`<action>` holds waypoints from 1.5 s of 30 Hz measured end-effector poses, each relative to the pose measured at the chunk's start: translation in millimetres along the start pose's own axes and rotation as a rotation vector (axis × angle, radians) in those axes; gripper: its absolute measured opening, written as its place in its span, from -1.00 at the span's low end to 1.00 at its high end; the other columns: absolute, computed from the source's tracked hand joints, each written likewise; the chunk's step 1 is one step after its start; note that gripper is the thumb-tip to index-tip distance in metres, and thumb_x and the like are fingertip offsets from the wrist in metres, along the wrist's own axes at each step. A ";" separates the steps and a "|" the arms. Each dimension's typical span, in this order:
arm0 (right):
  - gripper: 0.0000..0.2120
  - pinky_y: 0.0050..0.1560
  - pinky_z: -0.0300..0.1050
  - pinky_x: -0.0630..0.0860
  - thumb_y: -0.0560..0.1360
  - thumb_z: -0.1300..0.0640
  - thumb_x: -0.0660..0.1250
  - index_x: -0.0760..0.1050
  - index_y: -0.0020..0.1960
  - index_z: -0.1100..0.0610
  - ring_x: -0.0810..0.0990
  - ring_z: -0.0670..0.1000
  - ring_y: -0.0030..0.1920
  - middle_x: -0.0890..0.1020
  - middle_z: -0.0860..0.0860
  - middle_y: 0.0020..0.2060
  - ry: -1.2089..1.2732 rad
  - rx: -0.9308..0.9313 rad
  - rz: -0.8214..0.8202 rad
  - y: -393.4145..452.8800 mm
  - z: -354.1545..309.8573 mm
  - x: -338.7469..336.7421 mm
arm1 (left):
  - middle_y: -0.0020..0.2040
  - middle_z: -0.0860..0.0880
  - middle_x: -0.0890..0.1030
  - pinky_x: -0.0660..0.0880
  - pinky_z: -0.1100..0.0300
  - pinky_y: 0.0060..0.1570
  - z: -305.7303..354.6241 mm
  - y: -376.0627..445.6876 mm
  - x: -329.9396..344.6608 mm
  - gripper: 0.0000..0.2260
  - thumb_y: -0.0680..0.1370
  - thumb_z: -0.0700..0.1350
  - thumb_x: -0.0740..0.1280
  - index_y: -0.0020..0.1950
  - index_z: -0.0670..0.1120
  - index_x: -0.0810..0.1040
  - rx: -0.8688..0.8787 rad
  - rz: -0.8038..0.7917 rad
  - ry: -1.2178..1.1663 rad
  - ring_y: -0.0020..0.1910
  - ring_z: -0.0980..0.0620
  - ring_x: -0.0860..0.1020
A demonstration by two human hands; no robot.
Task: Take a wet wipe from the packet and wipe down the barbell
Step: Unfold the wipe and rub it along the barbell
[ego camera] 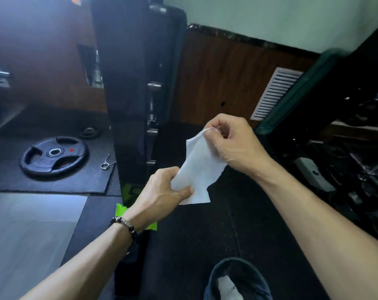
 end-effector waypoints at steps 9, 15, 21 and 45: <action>-0.85 -0.49 -0.27 0.41 0.49 0.14 0.28 0.54 -0.22 -0.03 0.48 -0.20 -0.44 0.54 -0.11 -0.44 -0.099 -0.157 0.121 -55.1 -35.3 -188.4 | -0.31 -0.01 0.61 0.47 0.13 -0.40 167.5 -52.1 53.9 -0.78 0.23 0.10 0.44 -0.25 0.04 0.51 0.158 0.146 0.116 -0.39 0.09 0.51; -0.84 -0.54 -0.41 0.33 0.48 0.13 0.30 0.52 -0.26 -0.04 0.46 -0.24 -0.45 0.52 -0.14 -0.45 -0.093 -0.249 0.175 -63.9 -82.2 -294.5 | -0.38 0.18 0.57 0.38 0.32 -0.41 282.7 -79.5 54.3 -0.84 0.29 0.10 0.40 -0.23 0.09 0.50 0.261 0.238 0.123 -0.43 0.20 0.47; -0.84 -0.47 -0.47 0.35 0.46 0.12 0.31 0.55 -0.28 -0.04 0.48 -0.26 -0.40 0.54 -0.15 -0.45 -0.084 -0.316 0.247 -50.9 -126.1 -360.0 | -0.27 -0.07 0.71 0.63 -0.05 -0.16 367.3 -85.3 33.8 -0.79 0.25 0.06 0.49 -0.19 0.05 0.58 0.278 0.246 -0.076 -0.29 -0.03 0.67; -0.89 -0.40 -0.15 0.32 0.48 0.09 0.31 0.55 -0.22 0.04 0.46 0.02 -0.39 0.47 -0.12 -0.52 -0.177 -0.482 0.379 253.8 -183.3 -395.5 | -0.23 -0.20 0.66 0.61 0.16 -0.34 497.3 130.6 -113.1 -0.94 0.54 -0.20 0.34 -0.10 -0.18 0.55 0.358 0.535 -0.108 -0.32 -0.08 0.68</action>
Point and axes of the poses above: each hand's wrist, its own y-axis towards the middle knuckle, its own x-axis out of the palm, z = x × y, the point moved 4 cm from there along y, towards the middle knuckle
